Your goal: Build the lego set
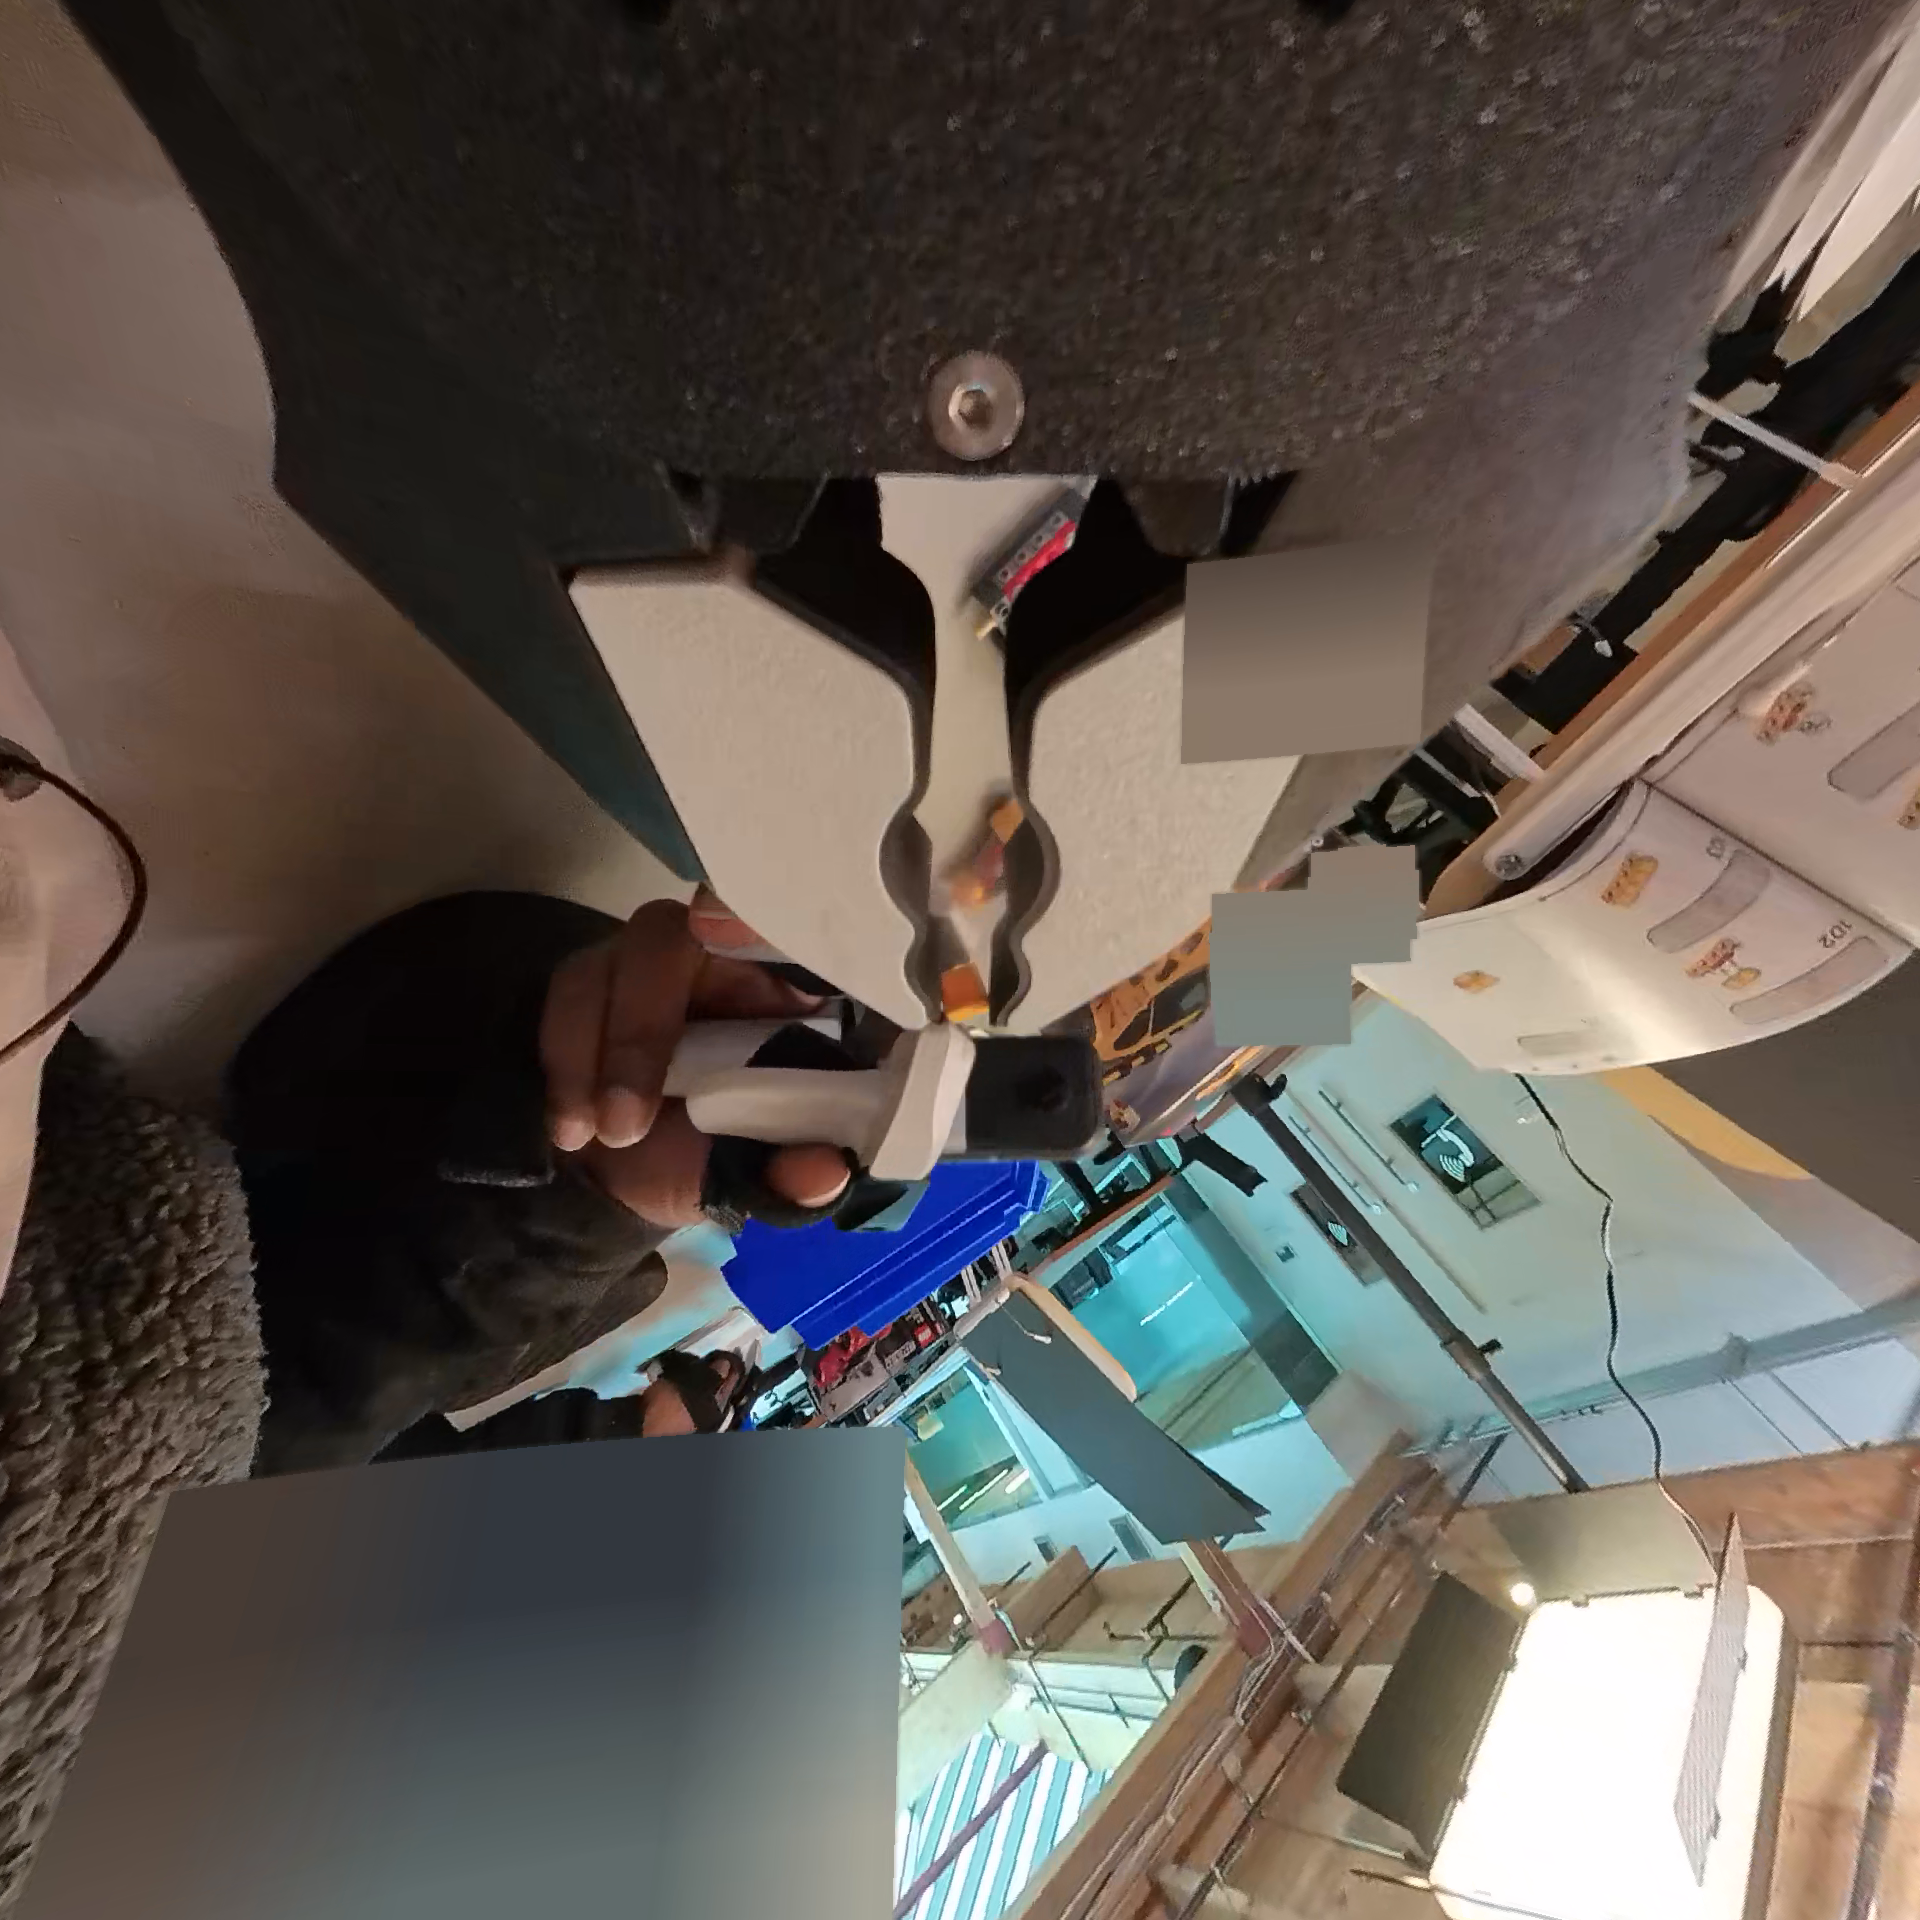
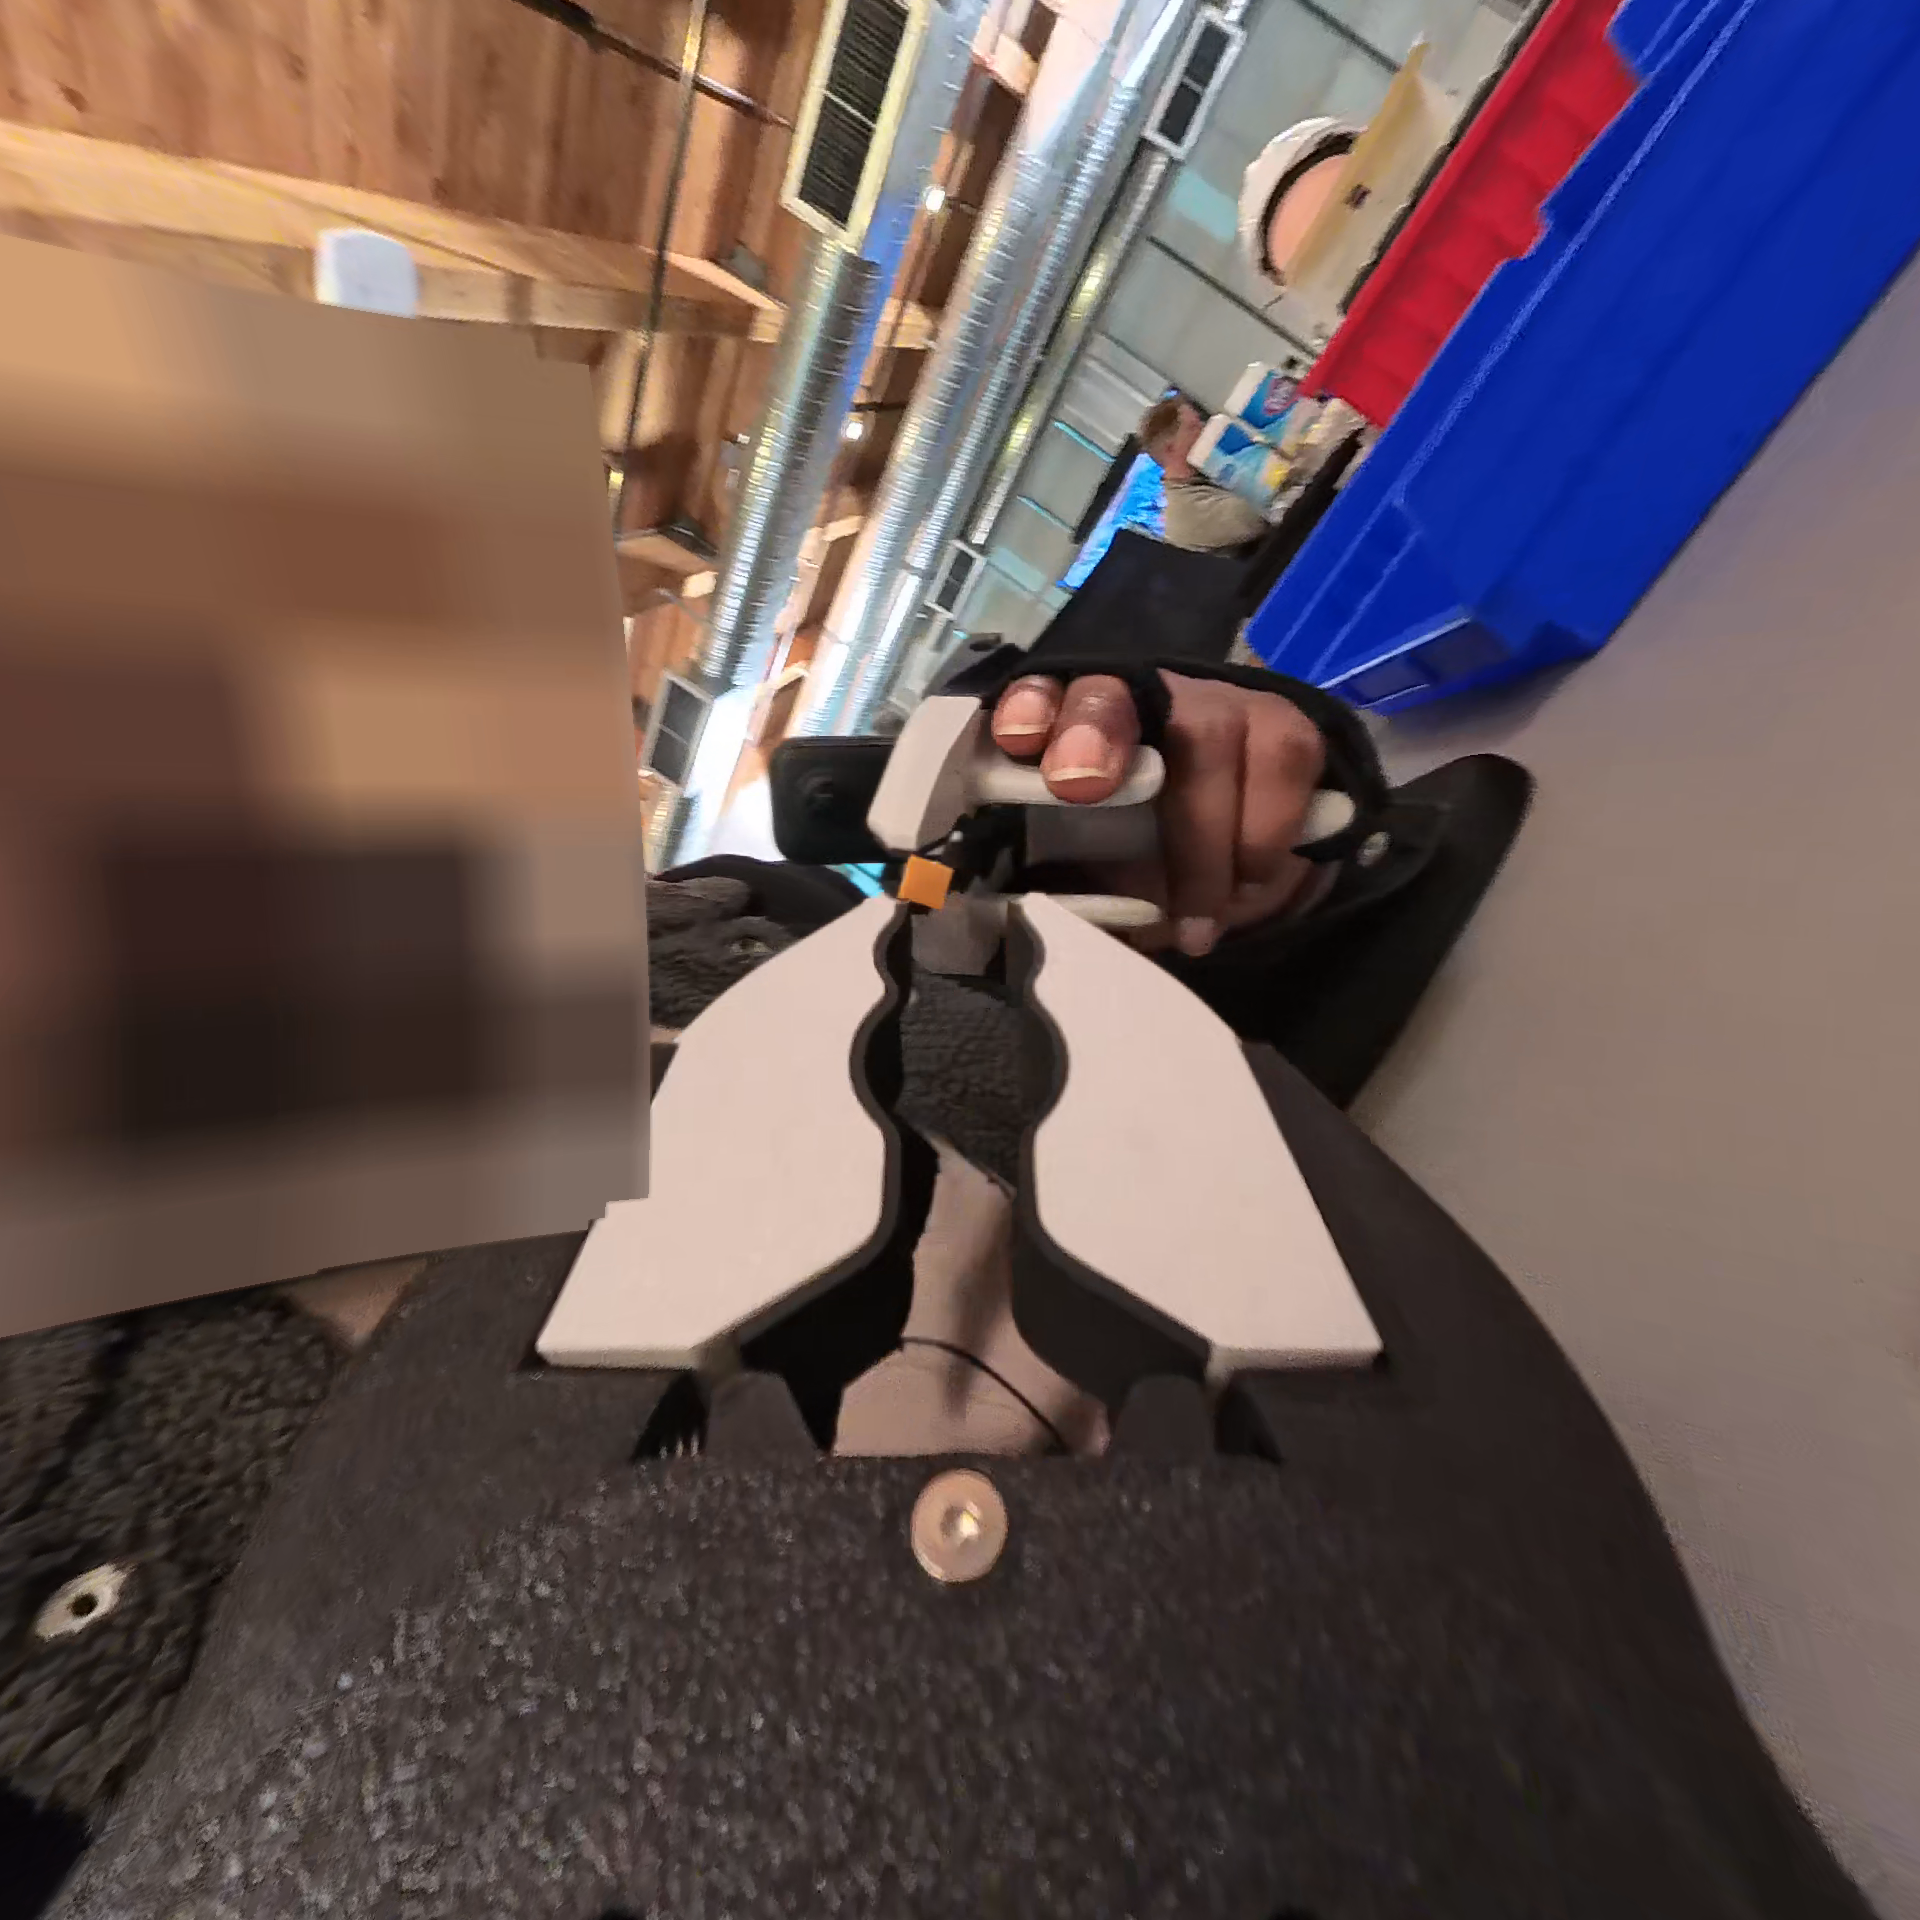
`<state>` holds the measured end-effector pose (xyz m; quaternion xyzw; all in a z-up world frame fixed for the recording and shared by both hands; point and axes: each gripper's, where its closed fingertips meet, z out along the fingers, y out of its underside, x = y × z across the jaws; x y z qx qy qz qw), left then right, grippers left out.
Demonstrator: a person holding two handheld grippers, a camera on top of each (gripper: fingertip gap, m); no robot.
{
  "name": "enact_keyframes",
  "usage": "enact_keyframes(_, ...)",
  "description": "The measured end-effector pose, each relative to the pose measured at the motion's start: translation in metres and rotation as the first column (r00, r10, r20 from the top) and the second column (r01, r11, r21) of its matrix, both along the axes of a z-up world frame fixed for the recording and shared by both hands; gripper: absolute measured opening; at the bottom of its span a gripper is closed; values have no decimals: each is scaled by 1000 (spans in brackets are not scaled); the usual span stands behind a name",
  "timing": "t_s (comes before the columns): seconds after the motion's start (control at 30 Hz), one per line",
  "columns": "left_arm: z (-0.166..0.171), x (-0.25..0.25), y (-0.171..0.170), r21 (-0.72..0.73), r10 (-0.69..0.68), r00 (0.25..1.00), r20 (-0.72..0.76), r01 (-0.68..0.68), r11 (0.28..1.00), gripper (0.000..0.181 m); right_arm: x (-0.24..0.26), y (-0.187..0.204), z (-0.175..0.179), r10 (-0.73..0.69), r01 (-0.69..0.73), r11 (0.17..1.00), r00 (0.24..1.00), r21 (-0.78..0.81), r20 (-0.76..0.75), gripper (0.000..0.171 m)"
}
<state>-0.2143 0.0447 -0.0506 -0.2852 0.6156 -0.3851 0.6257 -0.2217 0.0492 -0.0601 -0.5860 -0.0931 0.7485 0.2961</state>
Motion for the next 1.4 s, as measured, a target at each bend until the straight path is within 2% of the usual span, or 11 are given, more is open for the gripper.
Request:
enact_keyframes(0.2,1,-2,-4,3,-28,1000,13,28,1000,9,-7,-9,12,79,-77,997,992,19,-100,17)
enact_keyframes(0.5,-1,-2,5,-23,-6,1000,4,6,1000,8,0,-1,9,39,-37,999,996,20,-84,14)
enact_keyframes(0.6,-5,-2,8,-27,7,1000,-14,-7,1000,0,5,1,11,14,-11,999,997,30,-81,8)
enact_keyframes(0.77,-12,2,11,-39,18,998,-55,-20,999,0,3,3,4,-8,8,998,1000,55,1,10)
enact_keyframes(0.9,-21,2,20,-55,37,993,-110,-43,998,0,14,11,-10,-92,80,993,985,90,144,10)
enact_keyframes(0.97,-31,3,27,-93,37,984,-172,-53,994,0,24,15,-24,-156,119,982,945,145,286,11)
enact_keyframes(1.07,-50,3,52,-113,127,951,-281,-165,980,0,35,13,-51,-232,115,962,822,247,521,14)
enact_keyframes(1.13,-59,0,68,-135,170,926,-338,-227,965,0,41,13,-66,-268,99,951,737,293,621,16)
enact_keyframes(1.23,-72,-3,85,-226,183,890,-417,-297,928,4,49,18,-81,-303,88,941,648,327,699,17)
enact_keyframes(1.4,-103,-4,99,-346,134,816,-563,-380,858,11,46,31,-85,-313,77,936,629,344,711,19)
